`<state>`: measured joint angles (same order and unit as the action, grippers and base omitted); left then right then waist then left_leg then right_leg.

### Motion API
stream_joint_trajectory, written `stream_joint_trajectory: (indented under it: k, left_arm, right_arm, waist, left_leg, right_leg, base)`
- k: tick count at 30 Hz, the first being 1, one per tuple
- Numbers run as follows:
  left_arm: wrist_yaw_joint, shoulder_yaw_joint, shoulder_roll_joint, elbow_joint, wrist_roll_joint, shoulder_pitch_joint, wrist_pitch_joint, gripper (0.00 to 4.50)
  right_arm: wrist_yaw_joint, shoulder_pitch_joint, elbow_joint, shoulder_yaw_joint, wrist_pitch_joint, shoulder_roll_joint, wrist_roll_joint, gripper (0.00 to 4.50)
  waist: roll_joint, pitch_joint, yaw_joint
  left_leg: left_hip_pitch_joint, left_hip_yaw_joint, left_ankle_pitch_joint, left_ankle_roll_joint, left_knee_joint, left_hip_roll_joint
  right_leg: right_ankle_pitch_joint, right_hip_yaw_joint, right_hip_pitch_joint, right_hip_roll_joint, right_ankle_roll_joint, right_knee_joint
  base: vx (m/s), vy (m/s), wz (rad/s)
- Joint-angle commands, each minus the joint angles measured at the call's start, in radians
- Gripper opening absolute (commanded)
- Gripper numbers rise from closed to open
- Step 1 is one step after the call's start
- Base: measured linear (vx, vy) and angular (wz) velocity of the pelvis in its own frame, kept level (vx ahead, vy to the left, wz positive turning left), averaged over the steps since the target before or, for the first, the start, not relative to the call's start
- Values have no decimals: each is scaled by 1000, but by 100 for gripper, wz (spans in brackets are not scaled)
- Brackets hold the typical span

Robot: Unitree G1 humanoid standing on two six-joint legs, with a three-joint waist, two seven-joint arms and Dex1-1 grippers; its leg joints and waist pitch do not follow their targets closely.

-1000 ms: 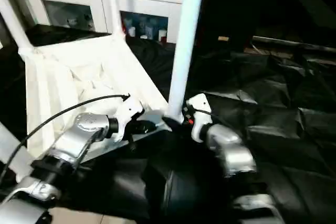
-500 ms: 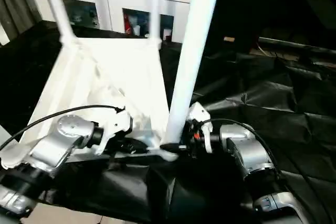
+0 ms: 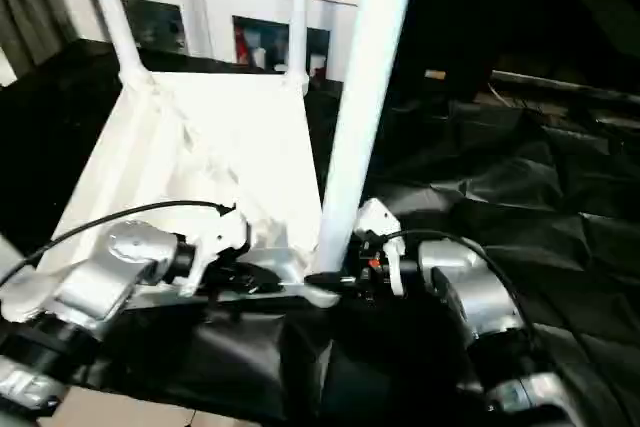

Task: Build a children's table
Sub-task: Rotate leg to tighten

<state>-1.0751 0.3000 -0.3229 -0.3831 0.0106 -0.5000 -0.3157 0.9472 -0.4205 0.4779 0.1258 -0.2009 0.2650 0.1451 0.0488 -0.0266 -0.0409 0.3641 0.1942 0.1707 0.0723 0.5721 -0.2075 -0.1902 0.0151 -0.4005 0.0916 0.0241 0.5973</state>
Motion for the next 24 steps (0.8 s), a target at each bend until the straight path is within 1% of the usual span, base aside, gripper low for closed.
stream_joint_trajectory:
  k: [1,2,3,4,5,6,7,8,9,10,11,12,14,15,16,17,18,19,20,21,22,23,24]
  left_arm:
    - [101,11,56,-44,-17,-19,-22,0]
    - [124,7,71,-55,-19,-26,-28,0]
    - [138,5,81,-62,-20,-31,-32,0]
    - [185,-5,116,-81,-21,-46,-41,0]
    - [193,-7,122,-85,-22,-49,-43,0]
    - [219,-12,144,-95,-21,-57,-45,0]
    - [244,-12,175,-108,-24,-67,-44,0]
    - [245,-7,186,-110,-27,-69,-41,0]
    - [245,-3,192,-112,-28,-70,-38,0]
    - [241,2,195,-112,-29,-70,-35,0]
    - [234,8,198,-112,-30,-70,-30,0]
    - [228,14,196,-109,-30,-68,-29,0]
    - [222,21,192,-105,-31,-66,-29,0]
    - [207,27,183,-101,-31,-61,-30,0]
    - [190,33,173,-94,-31,-57,-32,0]
    - [158,41,152,-85,-35,-48,-33,0]
    - [157,41,152,-85,-35,-48,-33,0]
    - [133,47,136,-79,-38,-43,-33,0]
    - [105,54,117,-71,-40,-37,-34,0]
    - [84,59,101,-65,-42,-33,-35,0]
    - [50,65,80,-58,-39,-28,-30,0]
    - [28,69,65,-52,-38,-24,-31,0]
    - [28,69,65,-52,-38,-24,-31,0]
  right_arm:
    - [-142,9,63,24,-20,-54,-43,237]
    - [-181,11,69,15,-33,-77,-39,235]
    - [-206,12,72,8,-41,-92,-36,232]
    - [-276,11,78,0,-60,-135,-39,232]
    - [-288,10,80,-1,-63,-143,-39,232]
    - [-321,6,85,-3,-68,-168,-40,232]
    - [-349,0,94,-2,-60,-206,-44,232]
    - [-336,0,91,0,-54,-220,-39,232]
    - [-325,-1,88,2,-50,-229,-34,232]
    - [-315,-1,84,3,-49,-233,-27,232]
    - [-298,-1,77,5,-50,-240,-15,256]
    - [-280,1,67,7,-57,-237,-6,270]
    - [-258,3,54,9,-67,-233,5,270]
    - [-230,7,39,19,-69,-214,3,298]
    - [-198,11,24,29,-67,-193,1,309]
    - [-137,18,-3,39,-65,-151,4,314]
    - [-135,18,-4,39,-65,-150,4,314]
    - [-88,23,-21,42,-67,-121,13,314]
    - [-38,27,-38,45,-69,-88,22,314]
    - [0,29,-50,48,-70,-62,29,314]
    - [46,29,-58,52,-72,-26,33,314]
    - [77,29,-64,56,-74,-3,36,314]
    - [77,29,-64,56,-74,-3,36,314]
  waist:
    - [-2,36,5]
    - [-2,35,11]
    - [-1,36,13]
    - [-7,35,17]
    - [-4,33,20]
    - [-3,33,21]
    - [-2,33,21]
    - [-2,33,21]
    - [-2,34,20]
    - [-2,33,19]
    - [-3,33,18]
    - [-4,33,18]
    - [-4,33,18]
    - [-6,33,16]
    - [-3,34,16]
    - [-4,34,14]
    - [-3,36,11]
    - [-4,38,10]
    - [-4,38,10]
    - [-3,41,7]
    - [-1,45,4]
    - [1,47,2]
    - [-1,48,1]
  left_leg:
    - [-7,-16,371,41,-78,-12]
    - [-7,-18,395,47,-79,-11]
    - [-9,-18,405,46,-78,-11]
    - [-12,-20,425,43,-78,-10]
    - [-13,-19,436,43,-78,-10]
    - [-13,-21,449,43,-78,-9]
    - [-16,-22,464,43,-78,-9]
    - [-19,-22,474,42,-76,-8]
    - [-19,-22,477,39,-76,-8]
    - [-18,-22,483,33,-78,-9]
    - [-19,-22,484,32,-78,-9]
    - [-17,-22,483,31,-79,-10]
    - [-17,-22,486,29,-80,-11]
    - [-16,-22,487,28,-81,-12]
    - [-15,-21,484,27,-81,-11]
    - [-14,-20,476,23,-81,-12]
    - [-13,-19,460,15,-80,-14]
    - [-11,-17,440,9,-80,-16]
    - [-11,-17,440,9,-80,-16]
    - [-8,-16,403,2,-79,-16]
    - [-11,-7,333,-18,-72,-16]
    - [-9,-6,309,-28,-70,-15]
    - [-8,-3,265,-44,-65,-16]
  right_leg:
    - [-429,-10,25,30,-139,-84]
    - [-464,-8,23,29,-118,-90]
    - [-472,-9,21,28,-112,-93]
    - [-481,-10,14,27,-105,-97]
    - [-491,-10,11,25,-102,-101]
    - [-507,-8,11,26,-99,-102]
    - [-533,-8,9,26,-89,-106]
    - [-550,-7,5,26,-82,-110]
    - [-550,-7,5,26,-81,-111]
    - [-540,-8,4,25,-81,-112]
    - [-534,-8,4,25,-83,-111]
    - [-518,-8,5,25,-88,-110]
    - [-501,-9,4,24,-93,-109]
    - [-481,-10,5,23,-100,-107]
    - [-475,-10,6,23,-102,-106]
    - [-462,-11,9,23,-106,-105]
    - [-434,-13,12,25,-112,-102]
    - [-390,-14,14,25,-127,-97]
    - [-390,-14,14,25,-127,-97]
    - [-329,-15,22,24,-144,-90]
    - [-204,-17,23,21,-183,-79]
    - [-177,-16,28,22,-192,-76]
    - [-119,-17,30,23,-213,-69]
  base:
    - [-54,2,-10]
    - [0,0,0]
    - [0,0,0]
    - [0,0,0]
    - [0,0,0]
    - [0,0,0]
    - [0,0,0]
    - [0,0,0]
    - [0,0,0]
    - [0,0,0]
    - [0,0,0]
    - [0,0,0]
    - [0,0,0]
    - [0,0,0]
    - [0,0,0]
    - [0,0,0]
    - [0,0,0]
    - [0,0,0]
    - [0,0,0]
    - [0,0,0]
    - [60,-12,6]
    - [62,-15,7]
    - [62,-15,7]
